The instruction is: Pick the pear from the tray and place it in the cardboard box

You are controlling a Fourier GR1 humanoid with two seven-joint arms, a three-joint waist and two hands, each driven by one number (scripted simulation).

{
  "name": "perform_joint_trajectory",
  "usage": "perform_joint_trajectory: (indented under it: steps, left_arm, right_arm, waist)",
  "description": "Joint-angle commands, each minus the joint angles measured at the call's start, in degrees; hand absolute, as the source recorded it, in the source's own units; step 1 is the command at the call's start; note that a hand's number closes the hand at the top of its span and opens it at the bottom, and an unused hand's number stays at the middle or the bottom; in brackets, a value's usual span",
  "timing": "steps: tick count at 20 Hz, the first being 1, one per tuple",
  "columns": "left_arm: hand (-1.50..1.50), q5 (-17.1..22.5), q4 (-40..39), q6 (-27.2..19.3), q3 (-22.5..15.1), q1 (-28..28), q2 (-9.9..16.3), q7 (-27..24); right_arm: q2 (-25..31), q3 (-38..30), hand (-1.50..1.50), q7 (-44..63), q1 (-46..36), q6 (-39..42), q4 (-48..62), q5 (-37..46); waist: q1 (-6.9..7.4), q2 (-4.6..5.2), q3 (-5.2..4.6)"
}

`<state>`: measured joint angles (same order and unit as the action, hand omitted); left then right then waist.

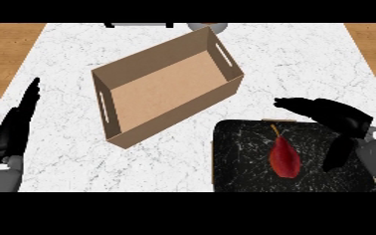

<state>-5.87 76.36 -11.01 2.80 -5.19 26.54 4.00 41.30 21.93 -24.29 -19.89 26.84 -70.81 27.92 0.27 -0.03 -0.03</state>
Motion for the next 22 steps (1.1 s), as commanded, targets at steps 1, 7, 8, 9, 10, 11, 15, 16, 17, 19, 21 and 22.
perform_joint_trajectory:
  steps: [1, 7, 8, 9, 10, 11, 15, 16, 17, 19, 21, 22]
  left_arm:
    - [0.0, -1.0, 0.6, 0.8, 1.2, 2.4, -1.2, -1.9]
    - [0.0, -2.7, -4.4, 2.8, 3.6, -3.3, -1.0, -1.4]
    - [0.0, -2.7, -0.1, 2.7, 3.8, 0.1, -1.7, -0.2]
    - [0.0, -2.1, 1.6, 3.9, 4.3, 0.6, -1.2, 0.4]
    - [0.0, -2.9, 4.1, 4.1, 3.7, 1.2, -2.0, 2.5]
    - [0.0, -3.4, 1.2, 3.4, 4.5, 0.9, -2.9, 0.1]
    - [0.0, -5.6, 2.7, 2.0, 3.6, 2.1, -4.9, -0.1]
    - [0.0, -4.5, 1.2, 3.9, 4.4, 1.8, -4.1, -1.9]
    - [0.0, -5.3, -1.4, 3.1, 5.4, -0.7, -4.5, -2.0]
    - [0.0, -3.4, -2.4, 5.9, 7.4, -2.2, -2.1, -1.7]
    - [0.0, -6.7, 5.7, 2.5, 3.7, 1.6, -5.6, 2.7]
    - [0.0, -7.0, 4.1, 2.7, 4.1, -0.5, -5.4, 3.7]
  right_arm:
    - [-1.0, -1.2, -1.5, -0.6, 2.0, 0.1, 0.4, 5.1]
    - [-3.6, -3.1, -1.5, -2.4, 4.5, 0.1, -0.4, 9.9]
    - [-7.6, -3.1, -1.5, 3.8, 3.2, 2.5, -3.5, 10.2]
    - [-7.9, -3.1, -1.5, -0.7, 1.7, 1.2, 2.2, 12.3]
    - [-7.5, -5.1, -1.5, 1.1, 1.5, 3.7, -0.5, 11.8]
    - [-9.4, -4.9, -1.5, 1.3, 1.8, 3.7, -0.7, 12.7]
    - [-8.9, -6.7, -1.5, -1.7, 4.5, 6.0, -3.9, 11.9]
    - [-9.1, -5.9, -1.5, -3.0, 5.9, 5.8, -5.0, 12.0]
    - [-8.9, -6.8, -1.5, -5.8, 4.3, 5.2, -1.3, 14.1]
    - [-10.6, -5.8, -1.5, -3.0, 8.9, 5.0, -8.3, 13.1]
    - [-7.7, -8.7, -1.5, -3.4, 9.9, 9.7, -14.1, 10.3]
    - [-12.0, -6.9, -1.5, 1.9, 11.4, 8.8, -17.5, 11.3]
  waist:
    - [-0.11, 0.01, 0.03]
    - [-0.36, 0.05, 0.03]
    - [-0.17, -0.01, 0.02]
    - [0.02, 0.03, 0.04]
    - [-0.05, -0.01, 0.03]
    - [-0.11, 0.01, 0.03]
    - [-0.18, -0.02, 0.03]
    - [-0.24, -0.01, 0.03]
    - [-0.21, 0.04, 0.03]
    - [-0.48, 0.0, 0.02]
    - [-0.46, -0.13, 0.03]
    - [-0.58, -0.11, 0.02]
